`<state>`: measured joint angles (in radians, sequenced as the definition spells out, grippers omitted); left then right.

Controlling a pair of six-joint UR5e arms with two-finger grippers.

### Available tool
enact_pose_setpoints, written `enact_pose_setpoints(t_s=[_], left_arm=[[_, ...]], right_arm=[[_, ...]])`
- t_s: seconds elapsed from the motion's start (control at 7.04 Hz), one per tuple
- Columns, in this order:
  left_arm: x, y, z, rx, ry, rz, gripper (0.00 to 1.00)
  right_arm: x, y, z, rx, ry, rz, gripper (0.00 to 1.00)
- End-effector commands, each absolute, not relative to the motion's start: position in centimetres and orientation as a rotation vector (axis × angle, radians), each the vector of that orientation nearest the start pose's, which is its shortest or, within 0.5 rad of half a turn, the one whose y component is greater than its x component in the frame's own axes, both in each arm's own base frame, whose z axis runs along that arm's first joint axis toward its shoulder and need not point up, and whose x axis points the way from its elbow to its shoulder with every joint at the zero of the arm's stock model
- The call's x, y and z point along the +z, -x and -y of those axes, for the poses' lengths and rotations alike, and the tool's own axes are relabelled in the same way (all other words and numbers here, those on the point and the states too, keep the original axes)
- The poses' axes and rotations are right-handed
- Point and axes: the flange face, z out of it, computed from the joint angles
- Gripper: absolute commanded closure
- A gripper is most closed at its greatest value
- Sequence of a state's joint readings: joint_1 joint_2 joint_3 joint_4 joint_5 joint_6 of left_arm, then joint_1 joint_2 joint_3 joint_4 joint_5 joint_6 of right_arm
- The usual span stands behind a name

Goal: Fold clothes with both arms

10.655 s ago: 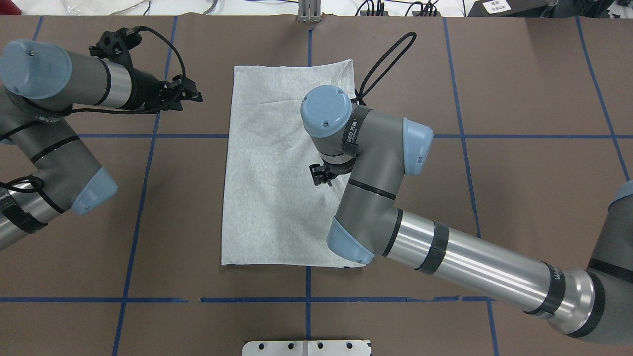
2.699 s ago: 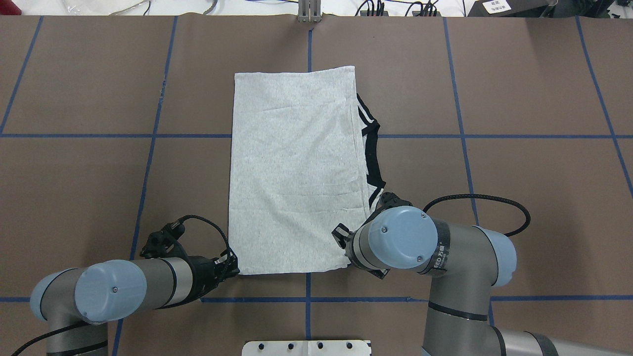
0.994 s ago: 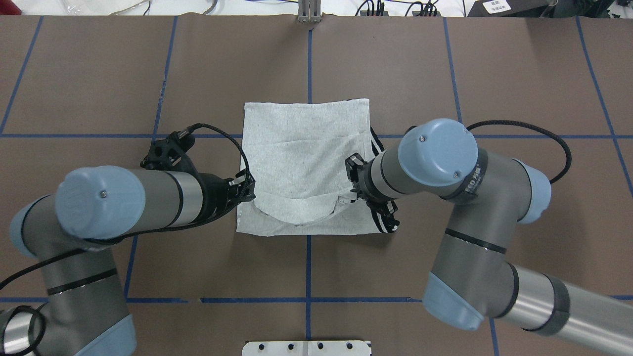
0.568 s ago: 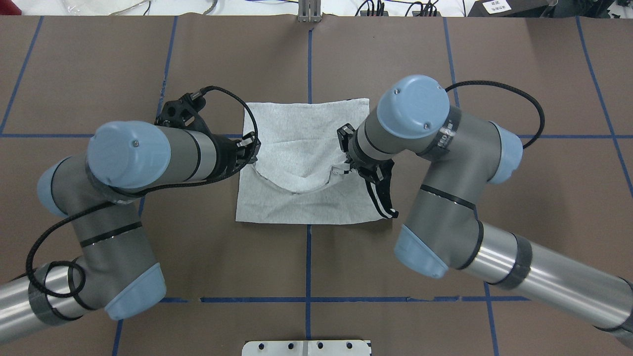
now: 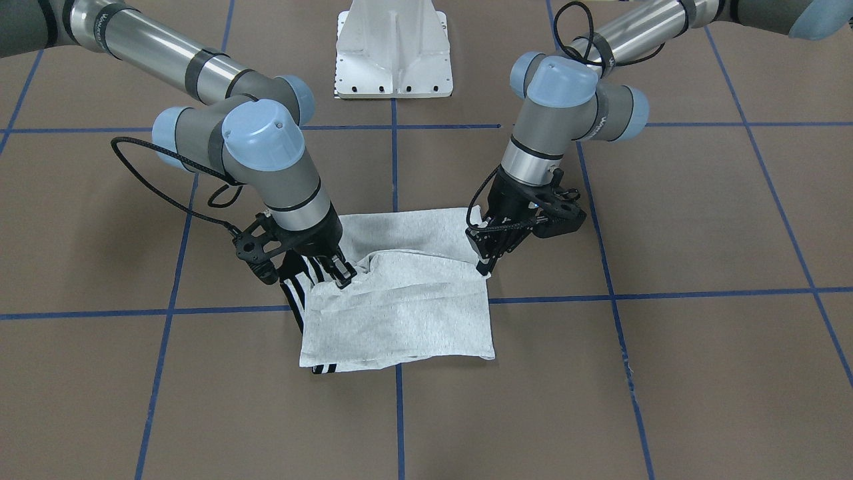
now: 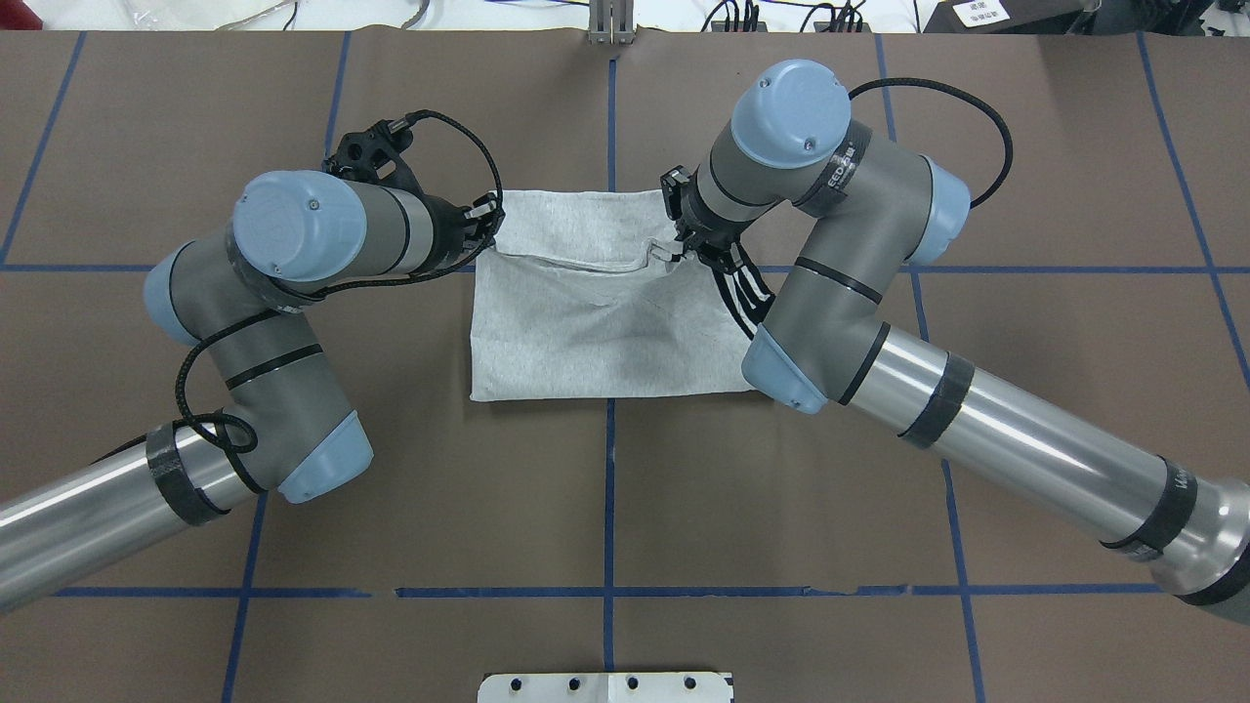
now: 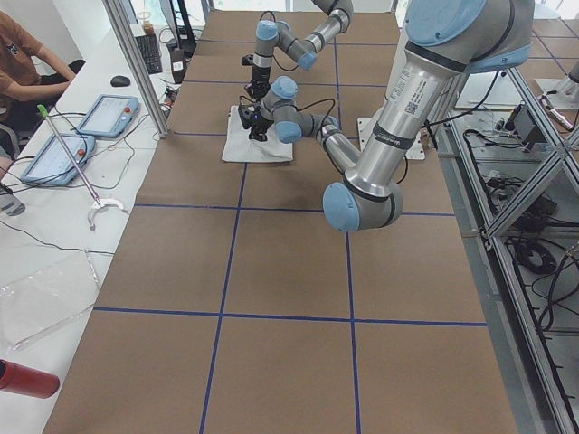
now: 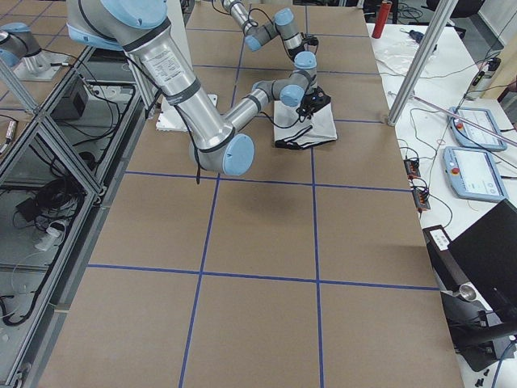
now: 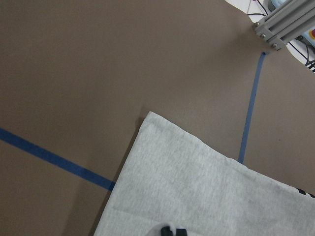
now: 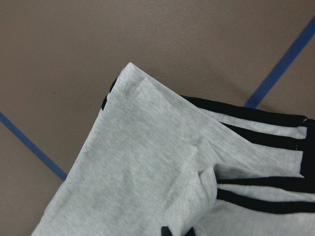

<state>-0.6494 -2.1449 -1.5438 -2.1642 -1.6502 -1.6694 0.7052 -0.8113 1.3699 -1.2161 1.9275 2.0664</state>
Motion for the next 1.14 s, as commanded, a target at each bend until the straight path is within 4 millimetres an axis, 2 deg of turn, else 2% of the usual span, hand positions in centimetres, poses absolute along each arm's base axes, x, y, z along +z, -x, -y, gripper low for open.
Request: enact_pose_setpoints(t_s=[0.0, 0.14, 0.28, 0.43, 0.57, 0.71, 0.85, 0.99], left_arm=[[29.6, -49.3, 56.2, -0.615, -0.299, -1.155, 0.75], [30.8, -48.9, 61.1, -0.629, -0.352, -1.153, 0.40], [31.7, -47.7, 63.6, -0.613, -0.395, -1.115, 0.24], [31.7, -47.0, 64.2, -0.620, -0.399, -1.112, 0.16], [31.7, -46.5, 64.5, -0.608, -0.405, -1.112, 0.16], [31.9, -45.2, 64.6, -0.533, -0.406, -1.112, 0.16], [33.9, -42.2, 62.7, -0.380, -0.409, -1.108, 0.16], [35.8, -38.0, 60.6, -0.277, -0.440, -1.091, 0.16]], right_arm=[[26.4, 52.5, 61.5, 0.908, 0.197, 0.977, 0.56], [26.0, 50.1, 65.0, 0.856, 0.163, 0.976, 0.01], [26.9, 47.2, 67.2, 0.768, 0.151, 0.976, 0.00], [28.8, 47.1, 67.7, 0.758, 0.151, 0.946, 0.00], [29.1, 46.2, 68.3, 0.730, 0.130, 0.946, 0.00], [29.9, 44.3, 69.0, 0.708, 0.116, 0.949, 0.00], [33.1, 40.8, 68.8, 0.654, 0.119, 0.945, 0.00], [37.0, 35.9, 68.1, 0.577, 0.107, 0.946, 0.00]])
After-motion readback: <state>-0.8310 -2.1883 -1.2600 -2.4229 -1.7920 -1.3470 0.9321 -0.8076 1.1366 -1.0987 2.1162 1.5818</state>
